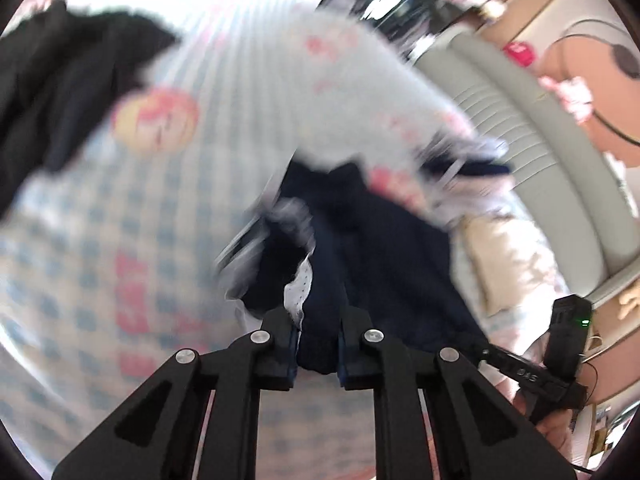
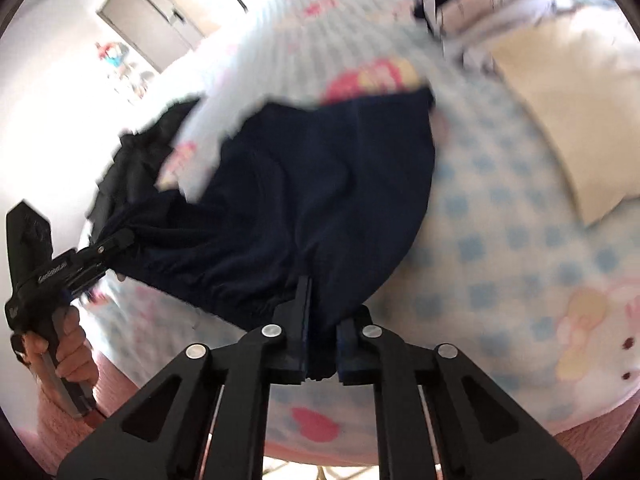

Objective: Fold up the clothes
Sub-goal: 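Lay the navy garment flat on the sheet, holding the waistband with both tools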

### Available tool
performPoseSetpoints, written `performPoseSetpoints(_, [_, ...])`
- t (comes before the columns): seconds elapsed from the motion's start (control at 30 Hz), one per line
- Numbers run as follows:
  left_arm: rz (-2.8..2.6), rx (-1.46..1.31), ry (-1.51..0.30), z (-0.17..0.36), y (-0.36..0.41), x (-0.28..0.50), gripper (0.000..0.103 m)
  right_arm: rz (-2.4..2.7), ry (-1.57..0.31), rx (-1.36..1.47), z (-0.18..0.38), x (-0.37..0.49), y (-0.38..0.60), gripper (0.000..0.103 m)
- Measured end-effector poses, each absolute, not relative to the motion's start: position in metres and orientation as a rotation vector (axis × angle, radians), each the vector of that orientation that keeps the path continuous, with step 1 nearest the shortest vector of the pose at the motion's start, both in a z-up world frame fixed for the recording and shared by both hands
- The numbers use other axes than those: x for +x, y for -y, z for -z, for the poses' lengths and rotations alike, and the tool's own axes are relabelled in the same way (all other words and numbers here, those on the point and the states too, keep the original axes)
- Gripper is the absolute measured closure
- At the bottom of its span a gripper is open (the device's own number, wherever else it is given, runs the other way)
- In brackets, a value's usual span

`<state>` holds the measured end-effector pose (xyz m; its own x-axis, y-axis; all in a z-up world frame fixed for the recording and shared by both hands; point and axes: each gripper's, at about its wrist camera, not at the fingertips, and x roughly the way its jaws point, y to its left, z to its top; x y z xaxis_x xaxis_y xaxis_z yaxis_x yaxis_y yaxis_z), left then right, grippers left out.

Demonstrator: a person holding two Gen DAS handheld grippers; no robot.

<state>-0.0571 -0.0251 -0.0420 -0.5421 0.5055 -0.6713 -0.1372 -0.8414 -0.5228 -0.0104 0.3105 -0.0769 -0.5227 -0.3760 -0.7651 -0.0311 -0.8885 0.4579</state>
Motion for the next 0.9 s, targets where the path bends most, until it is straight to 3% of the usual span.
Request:
performPoseSetpoints(0.13, [-2.416,-1.058,0.613,-0.003,0.039,-0.038,0.089,2.529,0.742,1.223,0.034,-0.002,-0.323,0.097])
performPoseSetpoints(0.23, [-2.423,-1.057,0.620,-0.003,0.047,-0.027,0.089,2.529,0.780,1.160,0.016,0.004,-0.327,0.097])
performPoseSetpoints(0.4, [-2.279,-1.482,0.603,0.084,0.039,-0.029,0.088,2.564,0.577,1.513,0.057,-0.008,-0.313,0.094])
performPoseSetpoints(0.53, [-2.194,-1.766,0.466,0.134,0.026,-0.025,0.081,2.487,0.570,1.648,0.092,0.000,-0.311,0.093])
performPoseSetpoints(0.6, [-2.184,-1.758,0.510,0.135,0.030,-0.026,0.074,2.473,0.562,1.659,0.099,0.002,-0.313,0.080])
performPoseSetpoints(0.7, [-2.189,-1.642,0.664,0.121,0.045,-0.029,0.048,2.448,0.585,1.663,0.106,-0.003,-0.313,0.069])
performPoseSetpoints(0.8, [-2.188,-1.546,0.738,0.110,0.055,-0.040,0.046,2.414,0.613,1.671,0.114,-0.011,-0.312,0.050])
performPoseSetpoints(0.9, [-2.193,-1.535,0.751,0.114,0.060,-0.054,0.046,2.380,0.641,1.678,0.121,-0.019,-0.311,0.048])
